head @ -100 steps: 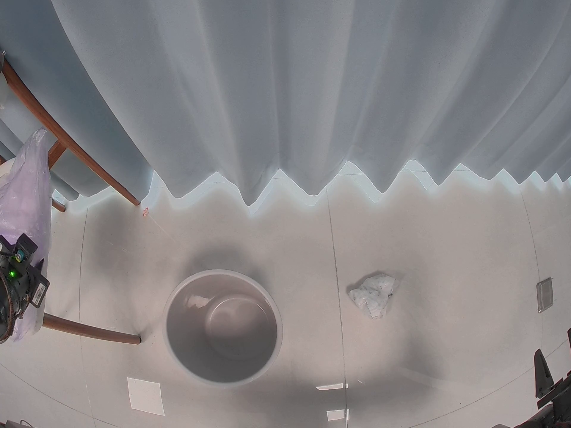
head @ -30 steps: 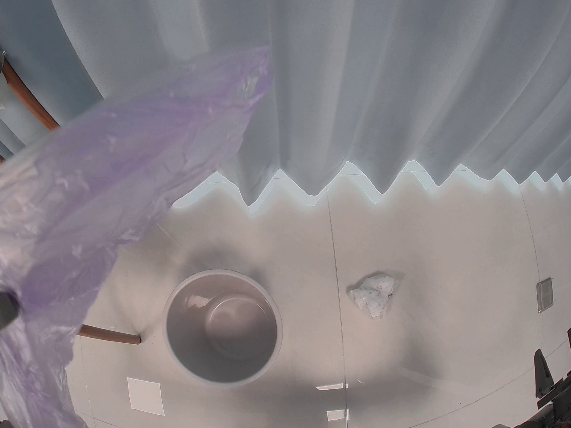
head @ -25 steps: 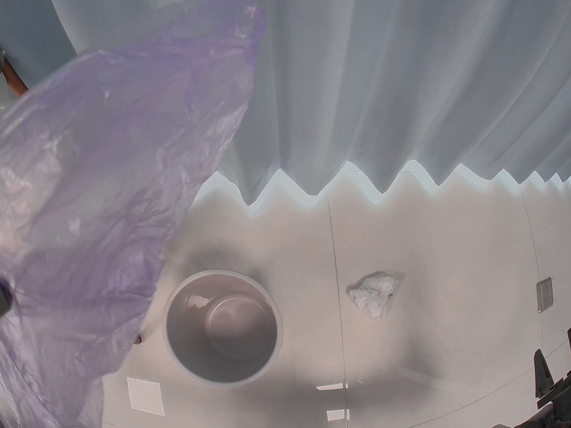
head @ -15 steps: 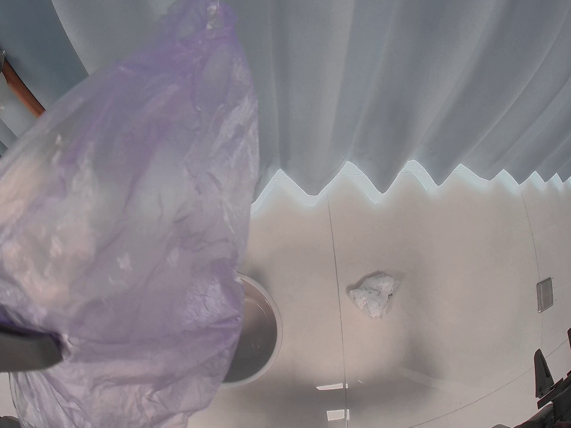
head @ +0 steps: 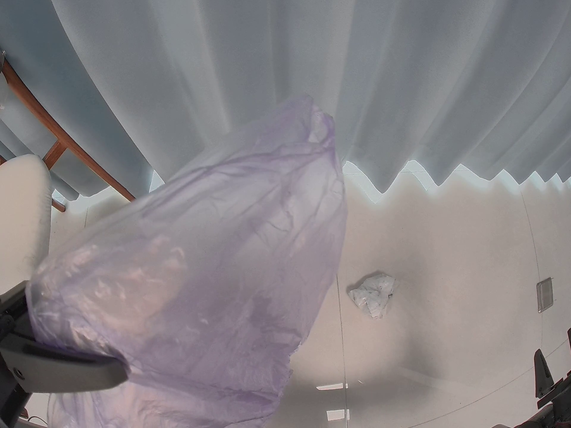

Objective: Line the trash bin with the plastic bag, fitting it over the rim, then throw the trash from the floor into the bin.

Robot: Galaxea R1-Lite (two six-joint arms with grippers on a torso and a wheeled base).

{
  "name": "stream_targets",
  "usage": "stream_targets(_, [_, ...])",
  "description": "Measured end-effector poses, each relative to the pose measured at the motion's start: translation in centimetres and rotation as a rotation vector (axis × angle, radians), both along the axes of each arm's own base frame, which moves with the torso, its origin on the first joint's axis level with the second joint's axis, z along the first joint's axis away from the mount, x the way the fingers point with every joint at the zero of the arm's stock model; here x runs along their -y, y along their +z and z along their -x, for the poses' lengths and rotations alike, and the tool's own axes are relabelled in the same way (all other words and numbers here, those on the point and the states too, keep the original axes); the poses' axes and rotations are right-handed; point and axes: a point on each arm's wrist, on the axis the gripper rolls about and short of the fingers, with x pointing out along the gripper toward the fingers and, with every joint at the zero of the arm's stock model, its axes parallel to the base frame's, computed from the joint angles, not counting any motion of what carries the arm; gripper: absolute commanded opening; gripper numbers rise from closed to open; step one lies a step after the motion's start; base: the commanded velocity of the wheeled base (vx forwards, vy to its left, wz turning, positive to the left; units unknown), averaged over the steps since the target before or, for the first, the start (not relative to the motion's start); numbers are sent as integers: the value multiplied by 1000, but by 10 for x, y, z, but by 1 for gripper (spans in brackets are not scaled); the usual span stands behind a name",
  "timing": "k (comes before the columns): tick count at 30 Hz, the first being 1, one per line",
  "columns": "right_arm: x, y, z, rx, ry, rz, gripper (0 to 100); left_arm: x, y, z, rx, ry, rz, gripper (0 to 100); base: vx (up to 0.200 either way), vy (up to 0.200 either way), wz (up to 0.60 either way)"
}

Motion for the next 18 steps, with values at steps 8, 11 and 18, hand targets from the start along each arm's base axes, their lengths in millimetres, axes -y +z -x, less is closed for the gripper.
stream_targets(8, [0,0,0,0,0,0,100,7,-6,-7,-3,3,-20,0,0,0,0])
stream_targets(11, [0,0,0,0,0,0,100,7,-9,-10,18,22,-35,0,0,0,0])
stream_targets(18, [0,0,0,0,0,0,100,4,-14,-13,43,61,-57,0,0,0,0])
